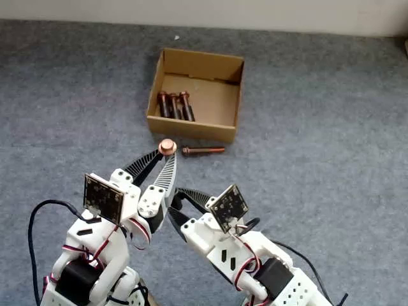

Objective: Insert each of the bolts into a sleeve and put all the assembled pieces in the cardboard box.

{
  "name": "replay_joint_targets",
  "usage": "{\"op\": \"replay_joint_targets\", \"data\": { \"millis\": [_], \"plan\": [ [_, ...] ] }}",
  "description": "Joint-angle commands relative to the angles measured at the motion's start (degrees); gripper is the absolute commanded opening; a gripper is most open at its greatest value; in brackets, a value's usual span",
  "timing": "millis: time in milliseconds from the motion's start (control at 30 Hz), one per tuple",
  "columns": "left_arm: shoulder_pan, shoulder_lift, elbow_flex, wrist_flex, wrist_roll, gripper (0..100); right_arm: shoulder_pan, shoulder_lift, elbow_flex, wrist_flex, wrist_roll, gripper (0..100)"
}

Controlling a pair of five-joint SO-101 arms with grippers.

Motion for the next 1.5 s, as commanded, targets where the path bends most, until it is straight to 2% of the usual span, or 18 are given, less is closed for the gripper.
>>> {"op": "replay_joint_targets", "data": {
  "millis": [0,200,433,1000,1133,1300,1467],
  "plan": [
    [1.1,-0.7,-2.6,-0.1,0.6,1,-0.3,-0.8,-1.3,-2.3,0.6,0.5],
    [1.1,-0.7,-2.8,-0.1,0.6,1,-0.2,-0.8,-1.4,-3.8,0.6,0.5],
    [1.2,-0.7,-2.8,-0.1,0.6,1,5.5,-0.8,-0.9,-9.2,0.6,0.5],
    [3.3,-0.7,-9.5,-0.1,0.5,1,5.3,-0.7,3.6,-9.5,0.7,0.5],
    [4.0,-0.6,-9.0,-0.1,0.5,1,5.2,-0.7,3.6,-10.0,0.7,0.5],
    [8.6,-0.6,-5.1,-0.4,0.4,1,5.2,-0.7,3.7,-11.4,0.7,0.5],
    [8.6,-0.6,-3.7,-1.3,0.2,1,5.2,-0.7,3.7,-11.3,0.7,0.5]
  ]
}}
